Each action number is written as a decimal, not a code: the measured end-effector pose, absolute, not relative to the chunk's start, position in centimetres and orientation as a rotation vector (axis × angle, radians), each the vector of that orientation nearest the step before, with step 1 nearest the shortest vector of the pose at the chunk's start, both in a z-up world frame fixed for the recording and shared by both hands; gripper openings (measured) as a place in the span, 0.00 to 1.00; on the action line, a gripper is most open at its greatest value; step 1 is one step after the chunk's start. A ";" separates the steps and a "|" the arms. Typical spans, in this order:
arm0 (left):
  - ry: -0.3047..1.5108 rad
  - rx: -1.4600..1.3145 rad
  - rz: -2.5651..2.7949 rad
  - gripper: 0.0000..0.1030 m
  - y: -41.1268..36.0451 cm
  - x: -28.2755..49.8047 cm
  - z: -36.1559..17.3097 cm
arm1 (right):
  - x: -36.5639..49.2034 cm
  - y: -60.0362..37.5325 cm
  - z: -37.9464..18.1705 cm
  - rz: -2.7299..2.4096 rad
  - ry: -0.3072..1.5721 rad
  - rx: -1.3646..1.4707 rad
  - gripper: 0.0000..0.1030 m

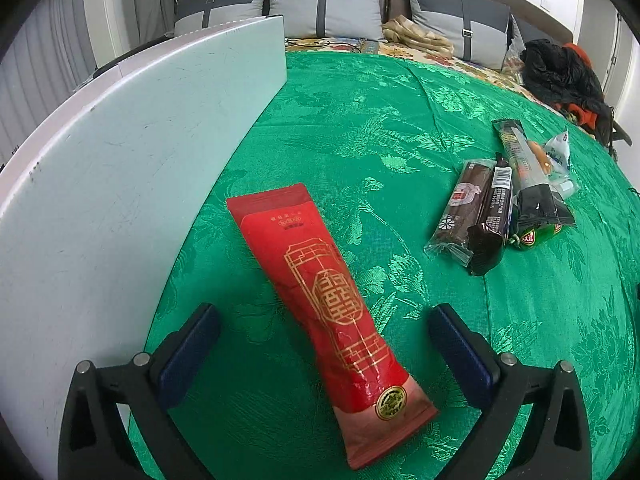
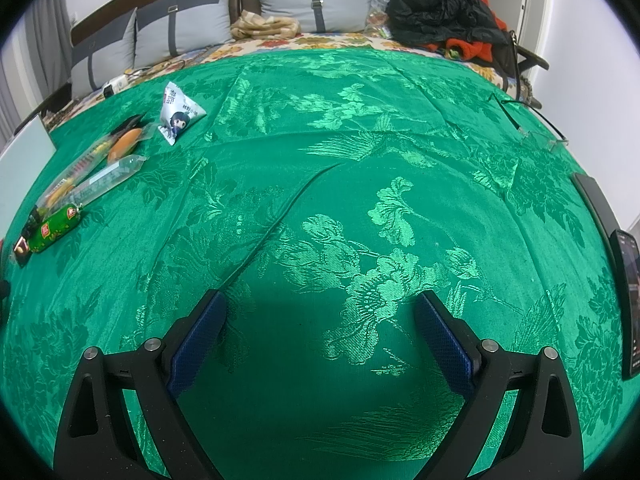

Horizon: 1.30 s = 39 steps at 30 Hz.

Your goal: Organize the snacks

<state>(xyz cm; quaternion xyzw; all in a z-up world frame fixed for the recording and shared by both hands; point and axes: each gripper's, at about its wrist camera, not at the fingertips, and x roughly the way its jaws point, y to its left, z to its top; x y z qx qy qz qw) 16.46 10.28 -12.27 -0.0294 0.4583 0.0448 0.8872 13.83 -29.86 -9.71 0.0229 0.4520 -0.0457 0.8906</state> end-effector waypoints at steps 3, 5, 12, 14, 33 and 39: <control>0.953 -0.061 0.093 1.00 10.3 16.5 -12.3 | 13.9 -29.9 -9.7 -0.095 0.941 0.045 0.95; 0.952 -0.061 0.093 1.00 10.3 16.4 -12.3 | 14.3 -29.9 -9.6 -0.085 0.956 0.040 0.95; 0.952 -0.061 0.093 1.00 10.3 16.4 -12.3 | 19.1 -25.9 -7.2 0.146 1.128 0.214 0.94; 0.952 -0.061 0.093 1.00 10.3 16.4 -12.3 | 20.7 -22.5 -6.5 0.248 1.154 0.234 0.94; 0.951 -0.063 0.093 1.00 10.3 16.4 -12.4 | 21.1 -4.4 -6.3 0.918 1.342 -0.611 0.92; 0.951 -0.063 0.093 1.00 10.3 16.4 -12.4 | 22.9 -2.2 -7.5 0.813 1.219 -0.694 0.93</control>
